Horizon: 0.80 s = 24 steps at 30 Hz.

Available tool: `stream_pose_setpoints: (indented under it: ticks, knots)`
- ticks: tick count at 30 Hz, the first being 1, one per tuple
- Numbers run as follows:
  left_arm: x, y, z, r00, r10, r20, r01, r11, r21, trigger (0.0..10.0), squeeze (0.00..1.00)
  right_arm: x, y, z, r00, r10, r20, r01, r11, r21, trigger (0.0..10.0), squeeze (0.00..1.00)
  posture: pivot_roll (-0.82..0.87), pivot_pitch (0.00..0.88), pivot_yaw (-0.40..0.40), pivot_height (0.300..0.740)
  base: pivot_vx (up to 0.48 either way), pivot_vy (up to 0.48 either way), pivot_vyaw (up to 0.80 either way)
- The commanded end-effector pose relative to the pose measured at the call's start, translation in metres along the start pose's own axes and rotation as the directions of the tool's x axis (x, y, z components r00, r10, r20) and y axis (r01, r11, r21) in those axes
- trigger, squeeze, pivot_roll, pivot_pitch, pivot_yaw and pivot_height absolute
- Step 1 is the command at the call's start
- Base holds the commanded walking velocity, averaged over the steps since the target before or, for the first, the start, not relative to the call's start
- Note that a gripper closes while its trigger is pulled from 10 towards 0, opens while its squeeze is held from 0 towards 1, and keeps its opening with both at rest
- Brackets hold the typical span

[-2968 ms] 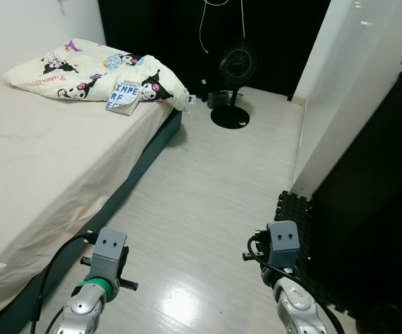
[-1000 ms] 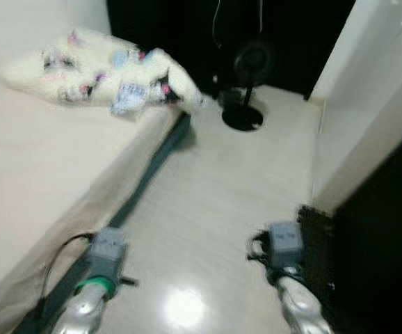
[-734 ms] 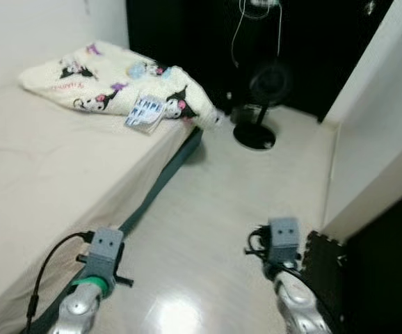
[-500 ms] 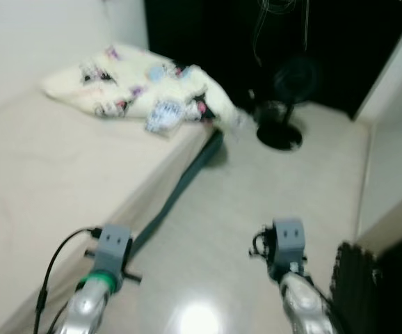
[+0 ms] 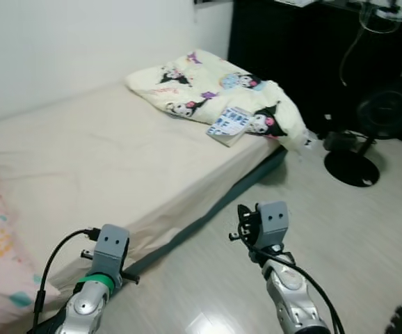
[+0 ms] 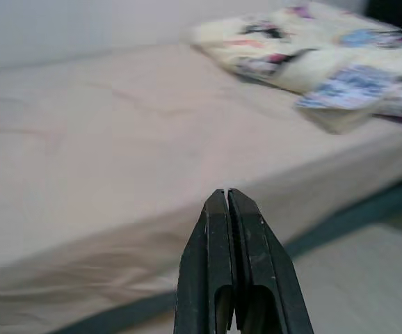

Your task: Clean up the room

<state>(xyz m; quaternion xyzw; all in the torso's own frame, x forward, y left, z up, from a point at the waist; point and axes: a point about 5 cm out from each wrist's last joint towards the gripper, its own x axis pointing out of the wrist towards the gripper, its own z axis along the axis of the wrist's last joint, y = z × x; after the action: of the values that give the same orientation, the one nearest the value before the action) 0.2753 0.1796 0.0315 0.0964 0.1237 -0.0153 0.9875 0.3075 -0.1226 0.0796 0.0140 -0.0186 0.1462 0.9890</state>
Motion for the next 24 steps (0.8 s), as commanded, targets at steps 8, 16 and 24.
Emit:
stream_pose_setpoints:
  ticks: [8,16,24]
  knots:
    - [-0.002,0.002,-0.001,0.999,0.036,-0.019,-0.036,0.999,-0.019,10.0,0.0,-0.008,-0.007,-0.01,0.998,-0.037,-0.047,0.039,0.999,0.037,10.0,0.0,0.0,0.041,0.035,0.74,0.0,0.0,0.8]
    - [0.001,0.006,0.005,0.998,0.068,-0.013,-0.068,0.998,0.001,10.0,0.0,-0.009,-0.007,-0.009,0.998,-0.037,-0.049,0.039,0.998,0.045,10.0,0.0,0.0,0.04,0.039,0.74,0.0,0.0,0.8]
    - [0.003,0.011,0.01,0.995,0.097,0.001,-0.097,0.995,0.005,10.0,0.0,-0.008,-0.006,-0.008,0.998,-0.039,-0.048,0.042,0.998,0.051,10.0,0.0,0.0,0.04,0.04,0.74,0.0,0.0,0.8]
